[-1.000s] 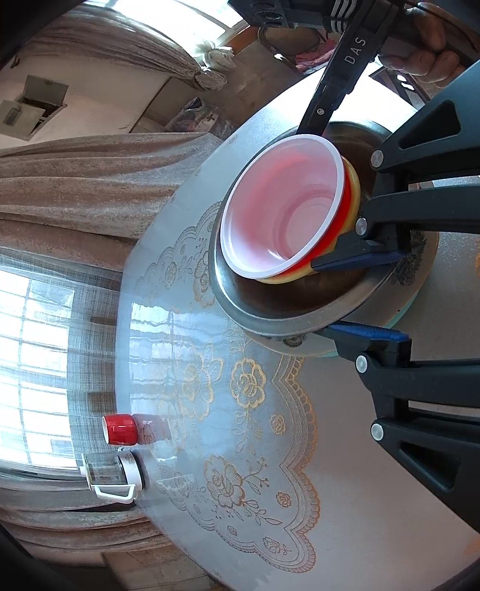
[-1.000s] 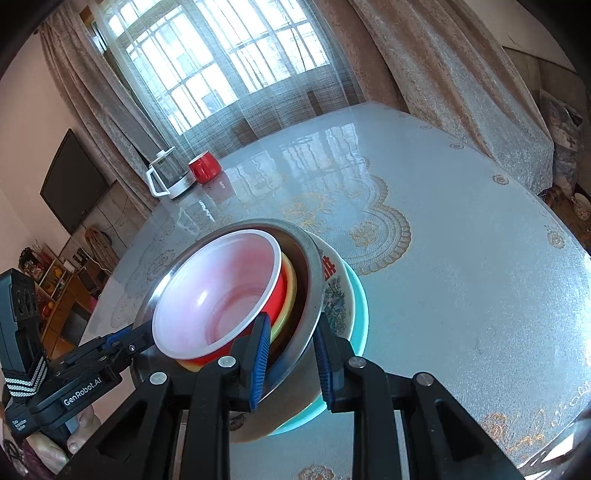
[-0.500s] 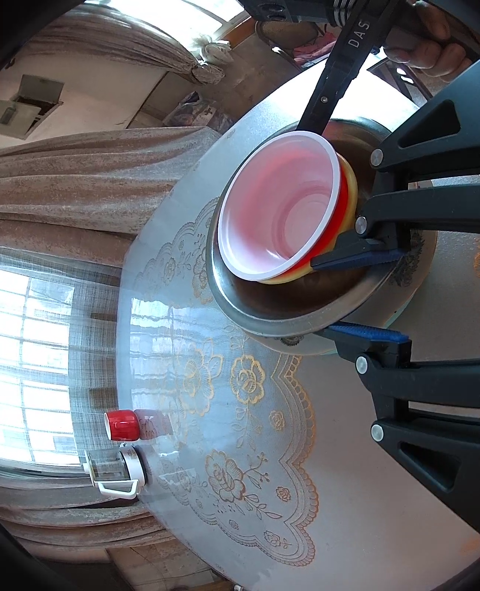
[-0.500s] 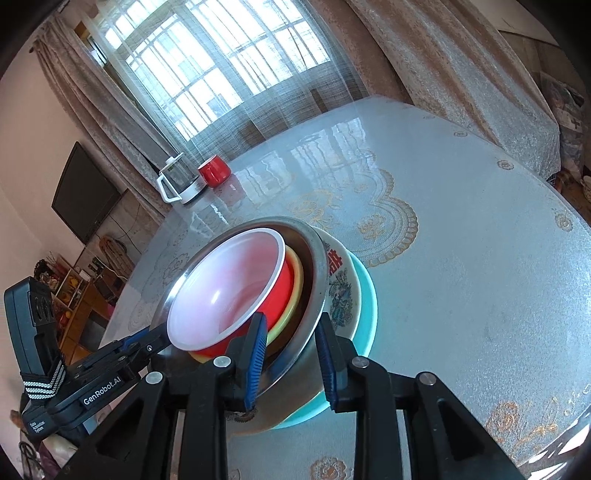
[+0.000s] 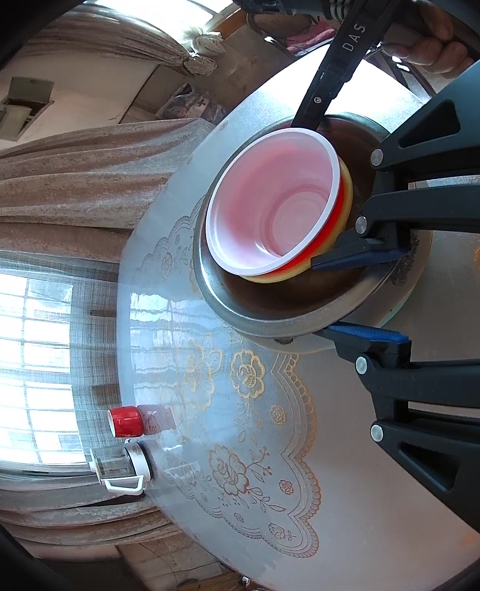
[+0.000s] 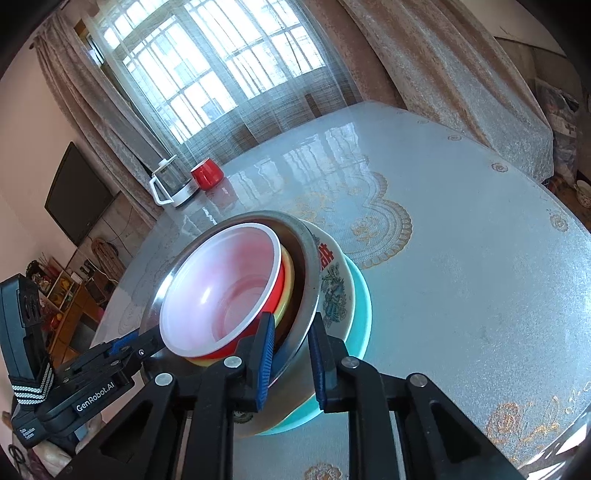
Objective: Organize plates and bowls
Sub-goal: 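Lift the steel basin with both tools and lower onto the plate stack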
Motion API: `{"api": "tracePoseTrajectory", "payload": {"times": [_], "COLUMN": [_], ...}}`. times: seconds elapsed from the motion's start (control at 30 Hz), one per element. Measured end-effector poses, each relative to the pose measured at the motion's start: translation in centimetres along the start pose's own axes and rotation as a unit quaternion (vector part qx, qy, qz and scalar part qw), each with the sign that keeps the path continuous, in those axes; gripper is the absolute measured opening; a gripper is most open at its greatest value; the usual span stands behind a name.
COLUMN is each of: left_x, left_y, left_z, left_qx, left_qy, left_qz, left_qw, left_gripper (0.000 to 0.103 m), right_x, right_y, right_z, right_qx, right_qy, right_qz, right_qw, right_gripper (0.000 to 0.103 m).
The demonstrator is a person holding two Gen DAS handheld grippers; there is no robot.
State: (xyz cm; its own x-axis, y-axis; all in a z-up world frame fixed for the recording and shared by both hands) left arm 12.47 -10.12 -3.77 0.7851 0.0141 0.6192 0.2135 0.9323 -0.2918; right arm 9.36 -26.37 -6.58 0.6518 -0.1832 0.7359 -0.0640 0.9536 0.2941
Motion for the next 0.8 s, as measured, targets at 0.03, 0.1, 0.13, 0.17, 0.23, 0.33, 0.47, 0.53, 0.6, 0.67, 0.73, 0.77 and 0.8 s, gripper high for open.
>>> {"api": "tracePoseTrajectory", "payload": {"times": [0.03,0.1,0.13,0.17,0.23,0.33,0.47,0.53,0.6,0.67,0.73,0.77,0.8], "left_x": [0.0,0.1,0.1,0.1,0.1,0.0,0.0,-0.1,-0.1,-0.2,-0.2,-0.3,-0.3], "left_y": [0.1,0.2,0.2,0.1,0.1,0.2,0.2,0.2,0.2,0.3,0.3,0.4,0.5], "left_z": [0.0,0.0,0.0,0.1,0.1,0.2,0.4,0.5,0.6,0.9,1.1,1.2,1.3], "left_qx": [-0.001,-0.002,-0.003,-0.003,0.000,0.000,-0.001,0.002,0.004,0.003,0.003,0.003,0.003], "left_qy": [0.002,0.005,0.006,0.005,0.005,0.004,0.001,-0.001,-0.003,-0.006,-0.009,-0.011,-0.013], "left_qz": [0.001,0.004,0.004,0.004,0.002,0.005,0.008,0.009,0.011,0.012,0.013,0.015,0.017], "left_qw": [1.0000,1.0000,1.0000,1.0000,1.0000,1.0000,1.0000,1.0000,0.9999,0.9999,0.9999,0.9998,0.9998], "left_gripper": [0.028,0.028,0.028,0.028,0.028,0.028,0.028,0.028,0.029,0.029,0.029,0.029,0.029], "right_x": [0.0,0.0,0.0,0.0,0.0,0.0,-0.1,-0.2,-0.1,-0.1,-0.1,-0.1,-0.1], "right_y": [0.0,-0.1,-0.2,-0.2,-0.3,-0.4,-0.2,-0.1,0.0,0.1,0.1,0.1,0.1], "right_z": [0.0,0.2,0.2,0.2,0.3,0.5,0.6,0.6,0.6,0.6,0.6,0.6,0.7], "right_qx": [0.001,0.009,0.014,0.017,0.020,0.019,0.013,0.002,-0.001,-0.004,-0.005,-0.002,0.000], "right_qy": [0.001,0.000,0.000,0.001,0.000,-0.002,-0.004,-0.003,-0.004,-0.004,-0.003,-0.003,-0.003], "right_qz": [-0.002,-0.011,-0.013,-0.016,-0.023,-0.027,-0.019,-0.012,-0.011,-0.008,-0.007,-0.010,-0.013], "right_qw": [1.000,1.000,1.000,1.000,1.000,0.999,1.000,1.000,1.000,1.000,1.000,1.000,1.000], "right_gripper": [0.018,0.018,0.018,0.019,0.020,0.021,0.020,0.018,0.018,0.018,0.019,0.020,0.021]}}
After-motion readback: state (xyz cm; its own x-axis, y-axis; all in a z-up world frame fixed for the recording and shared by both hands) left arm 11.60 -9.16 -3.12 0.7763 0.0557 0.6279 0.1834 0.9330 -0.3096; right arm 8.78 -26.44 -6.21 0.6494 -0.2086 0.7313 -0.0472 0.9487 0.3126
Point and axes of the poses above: each gripper's, at about its wrist camera, not at the fingertips, and z roughly against the way its jaws point, y to its left, x to its top, the point moved 6 cm from there along -z, roughly the way its jaws point, and after that the axes turned 15 degrees about z, right-handed, at the moved point
